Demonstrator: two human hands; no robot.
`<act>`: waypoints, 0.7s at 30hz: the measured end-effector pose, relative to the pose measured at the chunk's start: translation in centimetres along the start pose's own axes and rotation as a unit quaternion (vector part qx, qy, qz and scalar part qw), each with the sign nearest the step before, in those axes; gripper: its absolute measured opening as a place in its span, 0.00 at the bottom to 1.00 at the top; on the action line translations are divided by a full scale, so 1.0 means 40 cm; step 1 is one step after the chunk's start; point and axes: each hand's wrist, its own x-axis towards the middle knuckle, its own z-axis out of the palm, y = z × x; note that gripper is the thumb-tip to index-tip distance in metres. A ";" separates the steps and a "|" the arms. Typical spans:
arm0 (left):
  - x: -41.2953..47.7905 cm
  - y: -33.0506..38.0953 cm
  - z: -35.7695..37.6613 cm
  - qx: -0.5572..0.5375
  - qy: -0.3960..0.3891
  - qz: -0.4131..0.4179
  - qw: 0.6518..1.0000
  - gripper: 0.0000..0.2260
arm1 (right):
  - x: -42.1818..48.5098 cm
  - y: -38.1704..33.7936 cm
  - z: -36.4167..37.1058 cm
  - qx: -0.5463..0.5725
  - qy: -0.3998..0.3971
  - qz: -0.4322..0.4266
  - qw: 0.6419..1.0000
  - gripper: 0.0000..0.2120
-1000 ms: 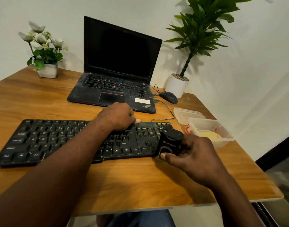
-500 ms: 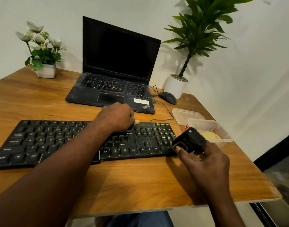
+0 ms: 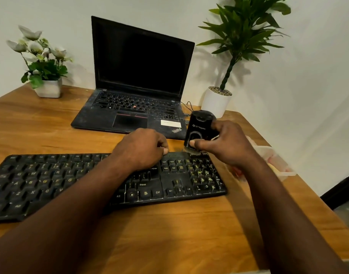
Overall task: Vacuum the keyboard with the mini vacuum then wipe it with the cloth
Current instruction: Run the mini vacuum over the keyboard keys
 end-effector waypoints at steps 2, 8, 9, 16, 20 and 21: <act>0.001 -0.002 0.000 -0.002 -0.003 -0.007 1.000 0.03 | 0.047 -0.014 0.015 -0.023 -0.059 -0.013 0.998 0.21; 0.006 -0.007 -0.002 -0.018 -0.008 -0.016 1.000 0.05 | 0.078 0.004 0.038 -0.012 -0.105 -0.035 0.994 0.16; 0.006 -0.006 -0.001 -0.018 -0.010 -0.020 1.000 0.05 | 0.072 0.012 0.035 -0.002 -0.109 -0.037 0.993 0.17; 0.004 0.005 -0.006 -0.020 -0.017 -0.033 0.999 0.06 | 0.069 0.023 0.037 -0.084 -0.025 -0.041 0.995 0.24; 0.001 0.011 -0.008 -0.019 -0.018 -0.039 0.999 0.06 | 0.052 0.025 0.027 0.039 -0.101 -0.026 0.994 0.21; -0.001 0.014 -0.008 -0.018 -0.017 -0.039 0.999 0.06 | 0.051 0.024 0.031 0.037 -0.116 -0.024 0.992 0.21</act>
